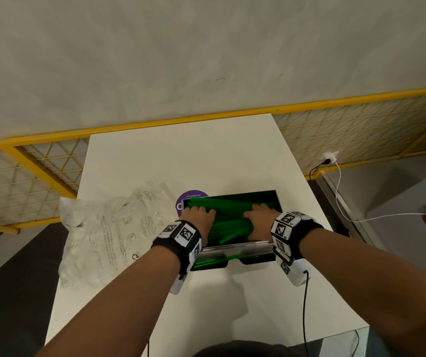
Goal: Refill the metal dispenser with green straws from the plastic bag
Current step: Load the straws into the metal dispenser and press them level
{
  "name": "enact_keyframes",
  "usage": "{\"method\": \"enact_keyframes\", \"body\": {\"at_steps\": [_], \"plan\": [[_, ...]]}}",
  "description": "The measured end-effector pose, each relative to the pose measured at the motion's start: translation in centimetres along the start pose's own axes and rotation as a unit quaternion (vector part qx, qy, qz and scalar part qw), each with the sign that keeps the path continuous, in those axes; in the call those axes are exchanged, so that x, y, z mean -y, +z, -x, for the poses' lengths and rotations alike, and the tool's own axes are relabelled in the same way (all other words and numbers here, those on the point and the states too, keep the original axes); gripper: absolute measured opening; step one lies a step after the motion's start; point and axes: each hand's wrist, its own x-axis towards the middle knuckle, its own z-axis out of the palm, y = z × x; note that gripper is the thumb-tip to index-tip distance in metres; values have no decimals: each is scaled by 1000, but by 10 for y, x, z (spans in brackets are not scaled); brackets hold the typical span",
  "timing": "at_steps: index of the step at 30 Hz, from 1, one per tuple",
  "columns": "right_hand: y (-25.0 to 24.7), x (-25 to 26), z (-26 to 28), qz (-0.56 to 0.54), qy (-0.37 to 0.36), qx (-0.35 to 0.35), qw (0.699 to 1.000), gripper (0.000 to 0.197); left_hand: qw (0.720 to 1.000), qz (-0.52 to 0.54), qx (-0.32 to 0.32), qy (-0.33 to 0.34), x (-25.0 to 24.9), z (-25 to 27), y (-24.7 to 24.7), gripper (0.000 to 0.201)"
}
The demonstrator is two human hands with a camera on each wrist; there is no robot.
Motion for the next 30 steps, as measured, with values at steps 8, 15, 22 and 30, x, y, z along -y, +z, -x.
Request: {"method": "enact_keyframes", "body": {"at_steps": [8, 15, 22, 30], "plan": [[4, -2, 0, -46, -5, -12, 999, 48, 1000, 23, 15, -12, -2, -6, 1, 50], [4, -2, 4, -45, -12, -34, 998, 46, 997, 79, 26, 3, -1, -4, -9, 60], [5, -3, 11, -72, -7, -52, 996, 59, 993, 102, 58, -4, -3, -3, -14, 47], [7, -5, 17, -78, -22, -100, 992, 59, 978, 199, 30, 47, 8, 13, -25, 85]]}}
